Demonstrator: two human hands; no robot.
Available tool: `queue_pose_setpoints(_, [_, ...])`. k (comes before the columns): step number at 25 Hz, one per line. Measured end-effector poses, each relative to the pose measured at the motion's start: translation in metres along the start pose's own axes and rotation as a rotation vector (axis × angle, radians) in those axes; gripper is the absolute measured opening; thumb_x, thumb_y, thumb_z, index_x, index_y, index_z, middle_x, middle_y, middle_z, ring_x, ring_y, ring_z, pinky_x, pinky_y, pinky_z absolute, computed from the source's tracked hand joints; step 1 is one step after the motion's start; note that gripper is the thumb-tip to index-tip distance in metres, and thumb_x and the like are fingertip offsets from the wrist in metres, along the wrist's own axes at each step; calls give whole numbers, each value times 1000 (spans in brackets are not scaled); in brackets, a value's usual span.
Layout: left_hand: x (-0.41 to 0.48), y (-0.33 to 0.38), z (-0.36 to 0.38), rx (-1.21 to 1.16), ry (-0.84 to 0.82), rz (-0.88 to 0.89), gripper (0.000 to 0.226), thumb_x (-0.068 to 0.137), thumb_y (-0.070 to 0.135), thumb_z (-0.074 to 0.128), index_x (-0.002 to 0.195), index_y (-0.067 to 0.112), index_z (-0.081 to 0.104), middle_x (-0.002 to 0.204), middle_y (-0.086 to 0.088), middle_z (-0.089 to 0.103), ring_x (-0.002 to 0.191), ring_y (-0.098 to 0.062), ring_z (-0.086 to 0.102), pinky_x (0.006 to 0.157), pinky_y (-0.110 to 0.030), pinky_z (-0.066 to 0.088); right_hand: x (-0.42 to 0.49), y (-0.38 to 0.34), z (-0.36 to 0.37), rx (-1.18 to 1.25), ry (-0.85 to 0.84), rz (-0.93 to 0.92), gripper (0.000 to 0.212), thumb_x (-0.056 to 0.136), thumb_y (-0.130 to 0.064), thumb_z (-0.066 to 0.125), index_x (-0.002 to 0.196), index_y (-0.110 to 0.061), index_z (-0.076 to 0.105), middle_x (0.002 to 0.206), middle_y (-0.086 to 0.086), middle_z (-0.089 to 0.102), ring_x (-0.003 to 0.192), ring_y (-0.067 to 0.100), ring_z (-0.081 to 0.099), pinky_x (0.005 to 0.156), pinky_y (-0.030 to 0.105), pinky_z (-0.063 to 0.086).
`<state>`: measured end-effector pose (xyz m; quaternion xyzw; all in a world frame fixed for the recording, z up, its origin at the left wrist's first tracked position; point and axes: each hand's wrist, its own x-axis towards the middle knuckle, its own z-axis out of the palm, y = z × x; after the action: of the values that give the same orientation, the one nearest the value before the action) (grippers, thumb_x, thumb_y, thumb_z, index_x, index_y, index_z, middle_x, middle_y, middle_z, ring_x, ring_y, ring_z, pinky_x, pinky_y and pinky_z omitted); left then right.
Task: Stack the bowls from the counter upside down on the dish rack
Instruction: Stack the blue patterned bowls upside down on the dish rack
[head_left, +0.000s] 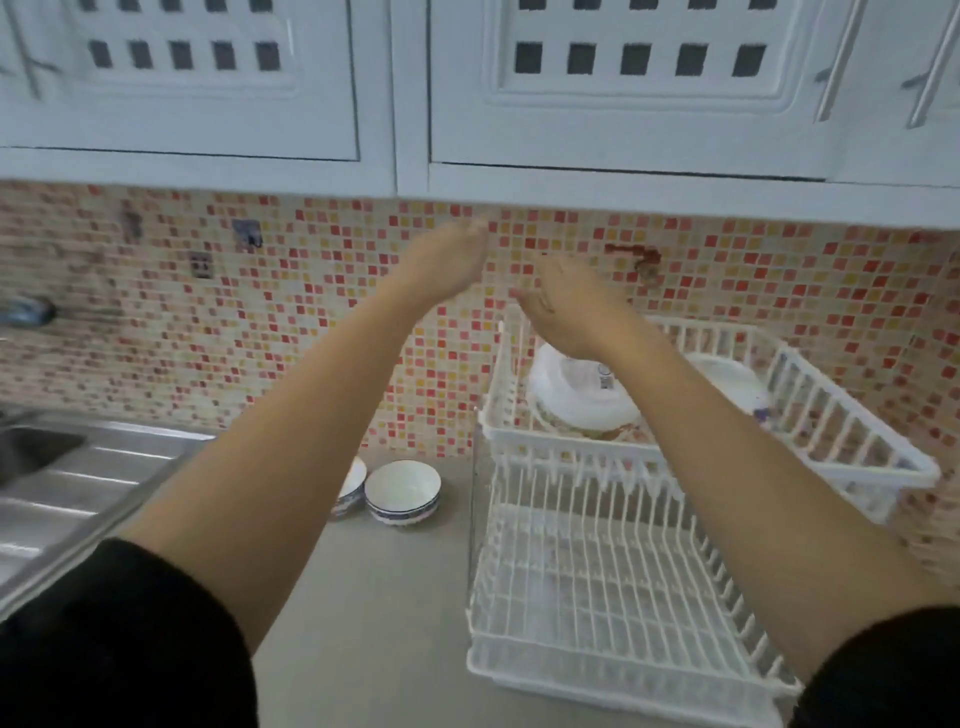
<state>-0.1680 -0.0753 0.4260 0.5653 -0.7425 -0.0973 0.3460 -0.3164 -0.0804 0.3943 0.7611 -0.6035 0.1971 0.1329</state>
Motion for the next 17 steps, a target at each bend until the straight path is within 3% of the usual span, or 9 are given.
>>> queue_pose_setpoints(5, [-25,-119,-43,101,-70,-178,51,105,25,21,141,-6,38,149,-25,39,137,-35,39,106,-37,34,23,-111,62,68,-43,7,60,100,-39,30,150,-8,19,158,11,21,144,29,24,116,44,26])
queue_pose_setpoints(7, [-34,-163,-38,146,-110,-200,51,105,25,20,145,-5,32,154,-25,29,143,-36,29,114,-40,26,26,-138,98,151,-82,67,61,101,-37,31,151,-8,12,160,11,15,146,29,18,118,44,22])
queue_pose_setpoints(10, [-37,-226,-16,162,-201,-215,50,104,23,21,142,-8,32,151,-28,29,141,-40,28,113,-44,26,23,-162,152,246,-99,174,61,99,-34,36,150,-5,18,155,16,25,142,32,26,115,43,26])
queue_pose_setpoints(12, [-34,-262,6,121,-250,-237,49,102,27,25,133,-9,39,140,-28,41,129,-41,40,101,-44,35,23,-165,186,243,-114,245,60,98,-35,37,147,-3,23,151,18,33,138,34,32,113,44,31])
queue_pose_setpoints(15, [-36,-299,48,159,-329,-258,35,102,21,24,115,-2,47,128,-26,47,120,-39,46,91,-40,36,21,-157,229,205,-185,332,61,98,-39,37,146,-3,27,147,17,38,134,35,36,110,44,33])
queue_pose_setpoints(17, [-36,-317,77,120,-341,-326,37,102,17,27,131,0,43,134,-26,43,125,-40,44,90,-38,35,22,-148,261,202,-242,387,61,98,-41,36,145,-4,29,146,17,39,134,35,35,108,44,34])
